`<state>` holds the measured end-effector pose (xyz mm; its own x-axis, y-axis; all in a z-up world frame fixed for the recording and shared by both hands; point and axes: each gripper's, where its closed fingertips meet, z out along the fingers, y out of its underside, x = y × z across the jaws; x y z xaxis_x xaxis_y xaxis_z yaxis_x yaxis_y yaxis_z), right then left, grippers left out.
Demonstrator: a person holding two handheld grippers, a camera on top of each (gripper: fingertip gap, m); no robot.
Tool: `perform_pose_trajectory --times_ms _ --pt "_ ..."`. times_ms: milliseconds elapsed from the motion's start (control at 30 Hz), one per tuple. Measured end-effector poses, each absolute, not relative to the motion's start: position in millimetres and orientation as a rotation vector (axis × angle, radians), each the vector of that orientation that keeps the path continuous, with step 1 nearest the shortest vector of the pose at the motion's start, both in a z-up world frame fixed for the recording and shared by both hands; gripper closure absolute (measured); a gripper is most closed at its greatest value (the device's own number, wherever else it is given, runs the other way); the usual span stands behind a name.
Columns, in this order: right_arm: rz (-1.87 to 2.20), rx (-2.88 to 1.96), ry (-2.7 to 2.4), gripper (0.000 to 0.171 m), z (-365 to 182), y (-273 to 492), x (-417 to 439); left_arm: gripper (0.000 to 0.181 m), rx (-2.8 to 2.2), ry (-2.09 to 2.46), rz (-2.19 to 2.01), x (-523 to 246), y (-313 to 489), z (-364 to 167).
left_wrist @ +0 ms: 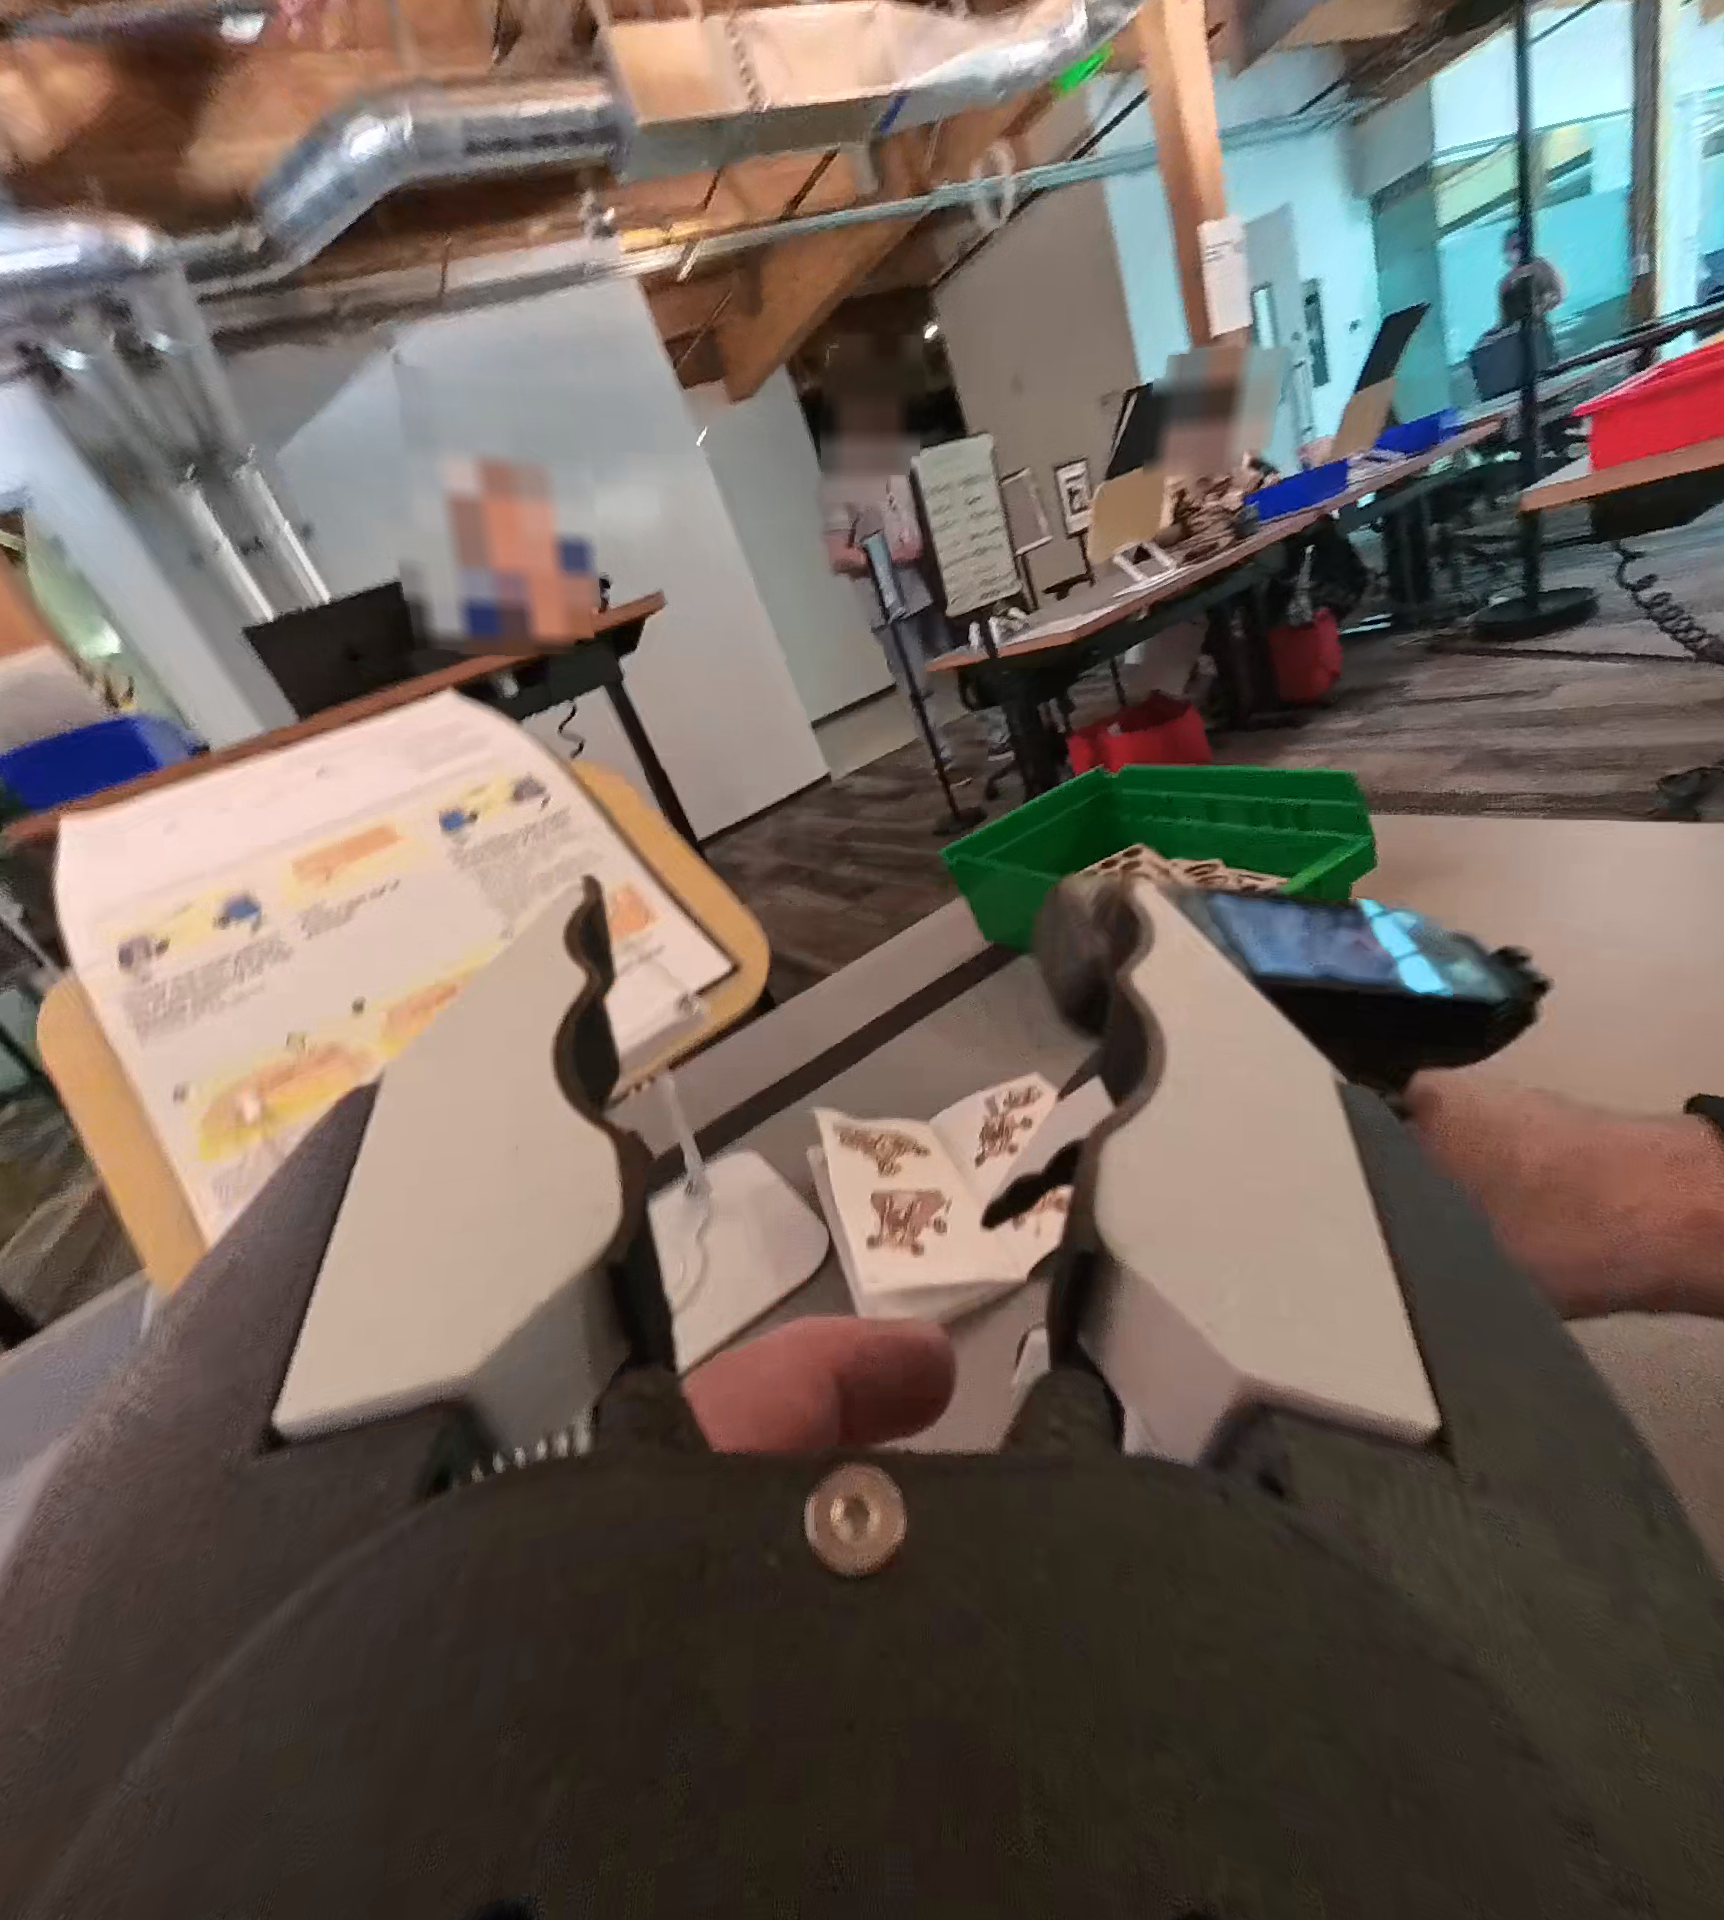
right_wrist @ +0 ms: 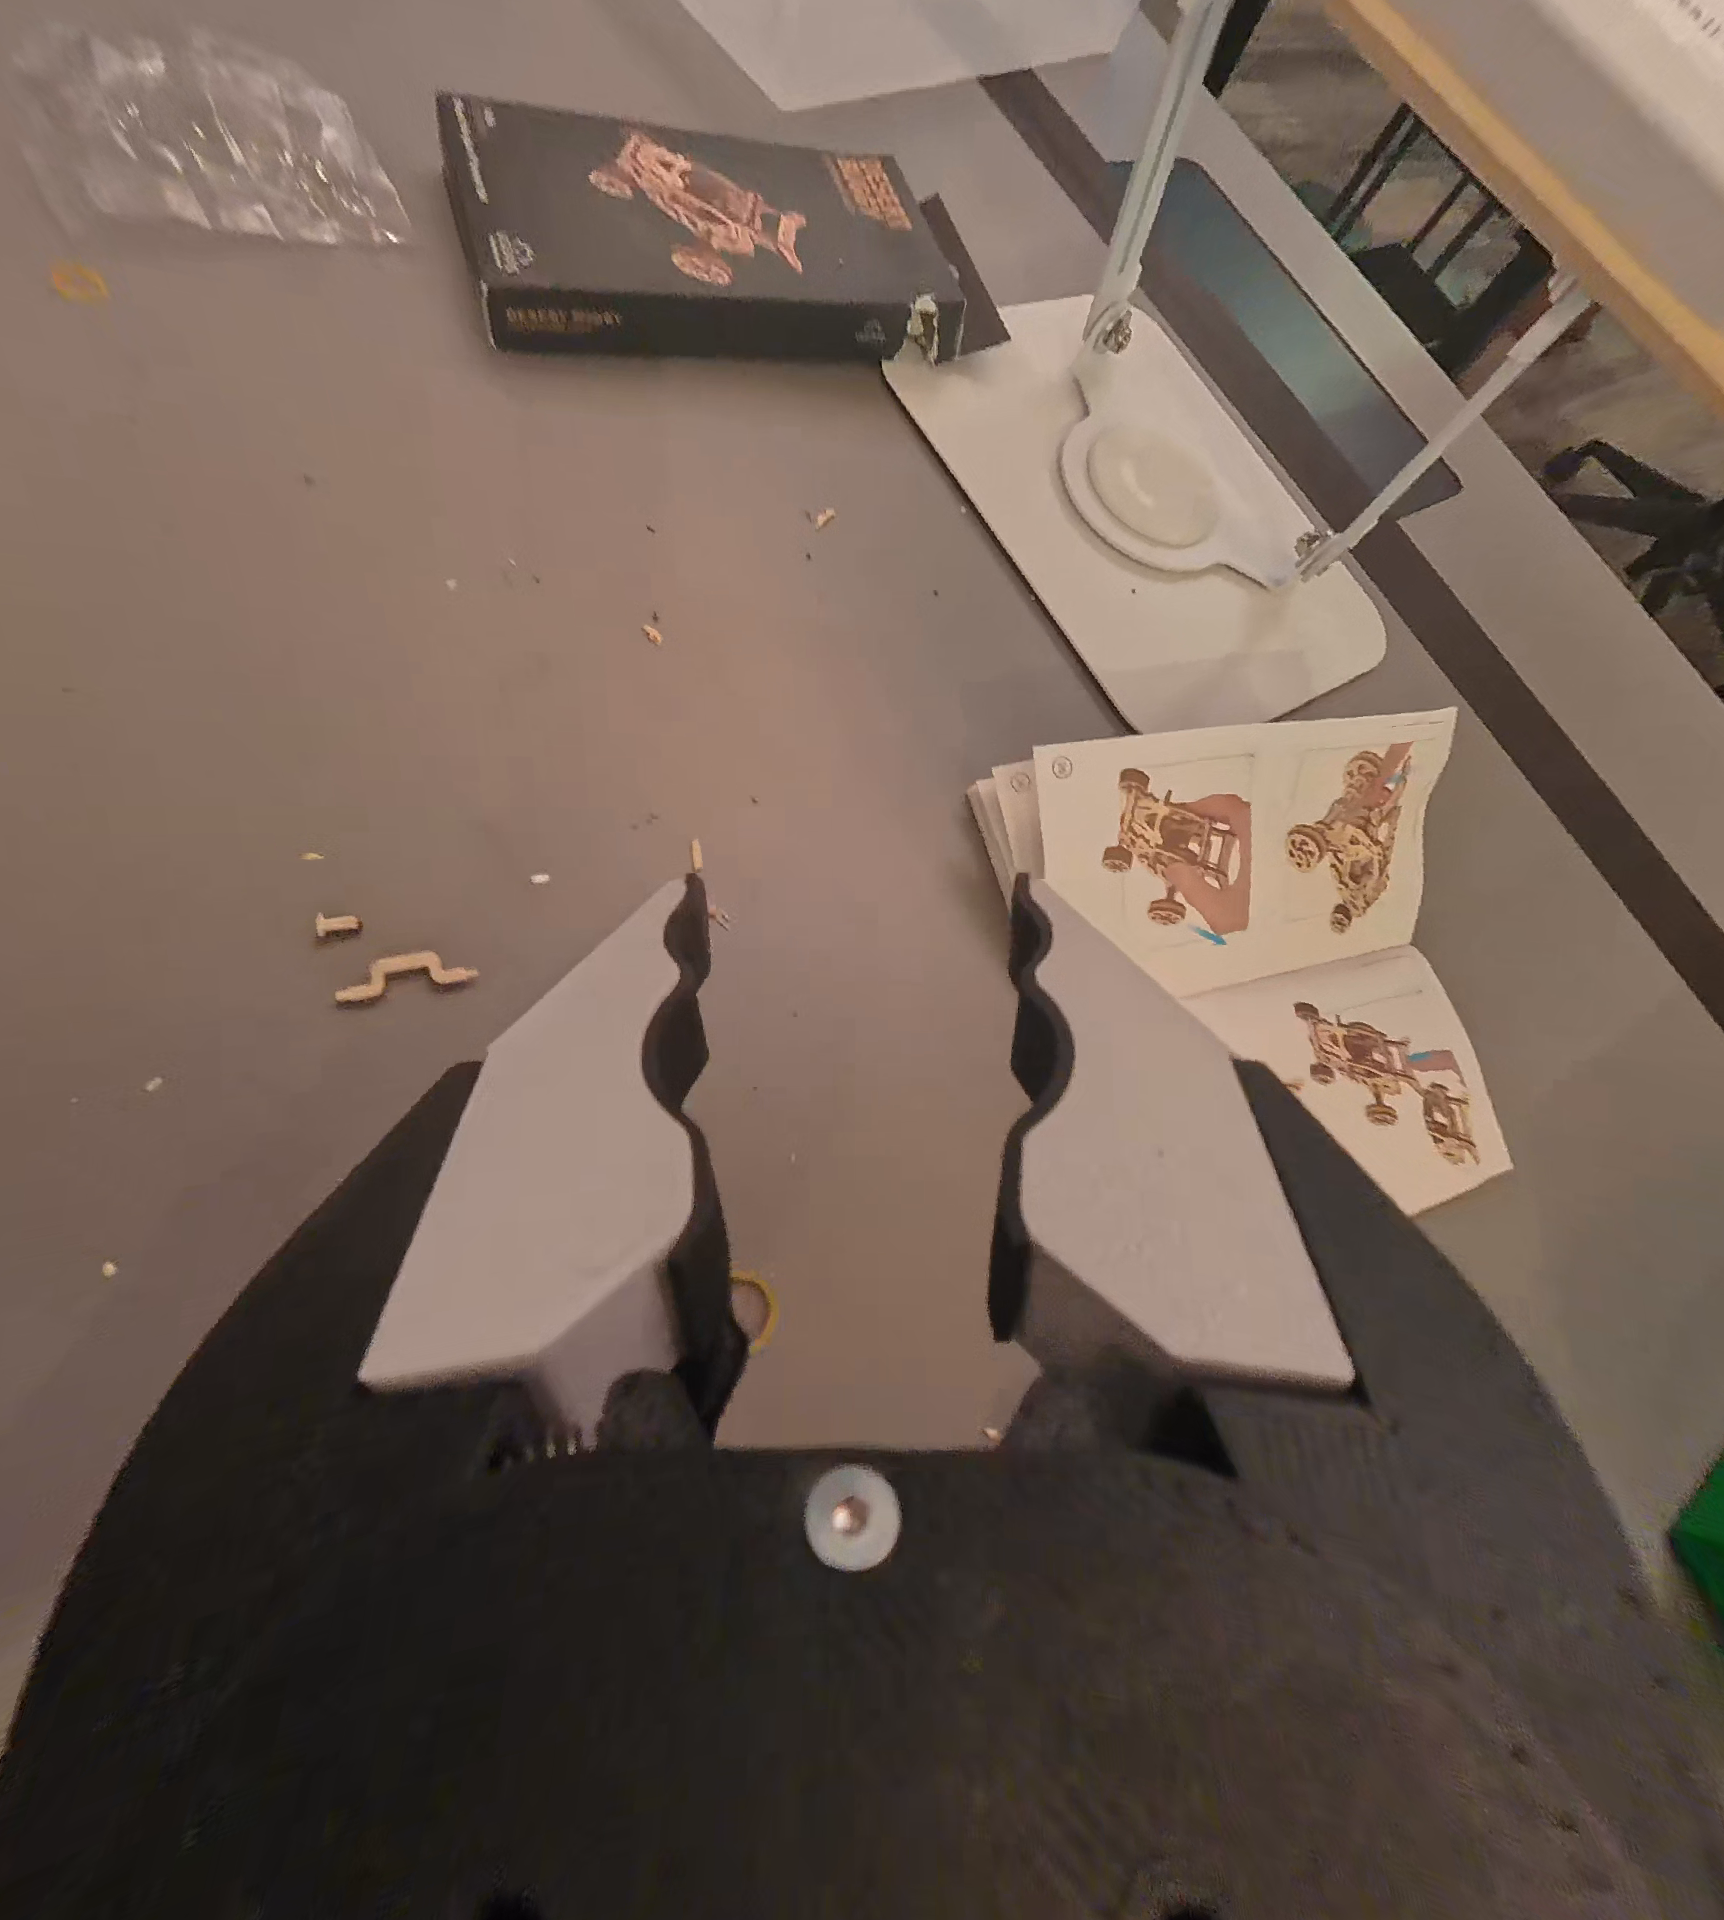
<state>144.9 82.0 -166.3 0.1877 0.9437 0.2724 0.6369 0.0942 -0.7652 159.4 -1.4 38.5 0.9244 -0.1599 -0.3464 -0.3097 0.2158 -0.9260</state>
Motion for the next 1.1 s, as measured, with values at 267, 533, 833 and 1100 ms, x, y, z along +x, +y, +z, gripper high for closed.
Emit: perform_pose_trajectory --times_ms 267,533,833,1100 --pt "0.582 -1.547 -1.496 0.116 -146 70 120 0.110 -1.488 0.225 0.109 83 -5 -14" --pt "0.647 -1.509 -1.469 0.115 -136 62 97 0.104 -1.605 0.009 0.185 4 2 -50" --pt "0.746 -1.559 -1.323 0.168 -132 81 98 0.167 -1.828 -0.091 0.346 -29 53 -121" --pt "0.718 -1.649 -1.222 0.143 -149 111 105 0.155 -1.907 -0.006 0.290 -7 94 -143"
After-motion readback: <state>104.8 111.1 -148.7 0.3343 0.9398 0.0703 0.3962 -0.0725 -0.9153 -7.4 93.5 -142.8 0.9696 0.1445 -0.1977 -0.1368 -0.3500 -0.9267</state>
